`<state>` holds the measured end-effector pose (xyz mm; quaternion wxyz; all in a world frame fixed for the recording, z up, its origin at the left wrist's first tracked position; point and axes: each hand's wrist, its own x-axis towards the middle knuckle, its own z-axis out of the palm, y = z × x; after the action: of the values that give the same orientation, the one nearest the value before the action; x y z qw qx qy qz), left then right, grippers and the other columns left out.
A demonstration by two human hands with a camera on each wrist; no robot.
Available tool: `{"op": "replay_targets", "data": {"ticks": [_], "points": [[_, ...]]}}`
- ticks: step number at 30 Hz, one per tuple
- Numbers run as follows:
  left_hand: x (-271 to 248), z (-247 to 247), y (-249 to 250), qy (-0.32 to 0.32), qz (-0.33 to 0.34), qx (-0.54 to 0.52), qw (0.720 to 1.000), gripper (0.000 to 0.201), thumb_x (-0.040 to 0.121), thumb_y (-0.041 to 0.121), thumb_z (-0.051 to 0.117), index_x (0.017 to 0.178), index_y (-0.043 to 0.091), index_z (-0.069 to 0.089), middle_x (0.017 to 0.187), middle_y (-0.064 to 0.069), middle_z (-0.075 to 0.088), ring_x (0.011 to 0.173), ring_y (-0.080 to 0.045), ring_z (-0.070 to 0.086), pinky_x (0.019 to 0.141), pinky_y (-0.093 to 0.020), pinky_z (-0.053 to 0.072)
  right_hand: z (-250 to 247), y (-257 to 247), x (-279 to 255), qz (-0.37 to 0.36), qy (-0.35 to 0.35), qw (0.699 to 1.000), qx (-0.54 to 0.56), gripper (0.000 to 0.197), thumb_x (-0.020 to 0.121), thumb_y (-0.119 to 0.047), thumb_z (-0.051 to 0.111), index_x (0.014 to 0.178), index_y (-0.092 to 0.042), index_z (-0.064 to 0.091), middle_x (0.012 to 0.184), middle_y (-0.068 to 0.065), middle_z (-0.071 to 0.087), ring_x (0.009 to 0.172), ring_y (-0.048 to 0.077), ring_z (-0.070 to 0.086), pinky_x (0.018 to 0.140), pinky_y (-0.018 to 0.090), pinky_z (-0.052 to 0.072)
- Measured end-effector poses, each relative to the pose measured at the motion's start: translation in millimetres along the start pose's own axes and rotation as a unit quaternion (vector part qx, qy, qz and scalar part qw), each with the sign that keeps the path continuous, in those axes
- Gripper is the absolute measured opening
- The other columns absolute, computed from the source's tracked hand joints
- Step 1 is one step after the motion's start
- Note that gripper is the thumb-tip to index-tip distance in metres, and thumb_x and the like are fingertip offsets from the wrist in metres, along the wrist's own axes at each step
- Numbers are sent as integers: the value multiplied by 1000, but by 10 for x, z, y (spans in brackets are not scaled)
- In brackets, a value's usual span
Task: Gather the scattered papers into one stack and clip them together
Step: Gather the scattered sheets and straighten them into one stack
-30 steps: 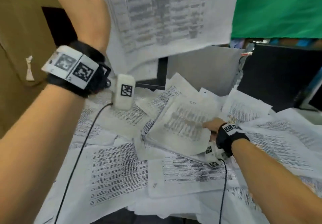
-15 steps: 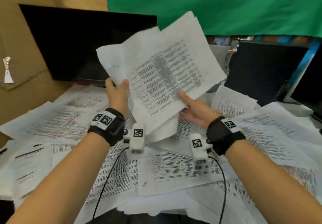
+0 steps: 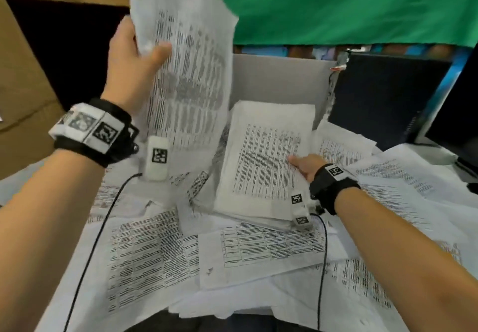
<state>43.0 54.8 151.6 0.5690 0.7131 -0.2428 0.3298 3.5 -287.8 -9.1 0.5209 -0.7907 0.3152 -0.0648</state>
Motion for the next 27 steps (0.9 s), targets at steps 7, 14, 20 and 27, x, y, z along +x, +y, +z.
{"op": "replay_targets", "data": {"ticks": [7, 14, 20, 27], "points": [[134, 625, -195, -25, -134, -96, 986, 33, 83, 11, 70, 110, 8, 51, 112, -5, 65, 93, -11, 66, 74, -20, 56, 215, 74, 46, 5, -44, 996, -75, 53, 91, -28, 65, 132, 5, 54, 100, 9, 51, 74, 20, 51, 81, 27, 43], [-454, 1540, -1048, -147, -310, -20, 939, 35, 82, 19, 74, 107, -3, 62, 104, -11, 67, 94, -23, 65, 68, -25, 51, 110, 245, 65, 14, 6, 996, 90, 41, 104, -17, 38, 136, 7, 47, 107, 12, 55, 61, 10, 44, 56, 24, 41], [-789, 1764, -1453, -258, -367, 176, 876, 68, 92, 44, 55, 144, 5, 36, 142, -11, 45, 128, -30, 46, 102, -32, 38, 236, 385, 187, 83, -100, 983, 131, 99, 72, -81, 55, 133, -4, 48, 96, 5, 60, 85, 21, 57, 78, 36, 53], [-1050, 1579, -1535, -365, -415, 179, 814, 51, 84, 28, 70, 123, -2, 54, 123, -13, 61, 113, -31, 58, 95, -36, 49, 386, 351, 88, 61, -106, 992, 5, 92, 86, -42, 69, 152, 1, 21, 152, 19, 35, 136, 36, 40, 110, 42, 38]]}}
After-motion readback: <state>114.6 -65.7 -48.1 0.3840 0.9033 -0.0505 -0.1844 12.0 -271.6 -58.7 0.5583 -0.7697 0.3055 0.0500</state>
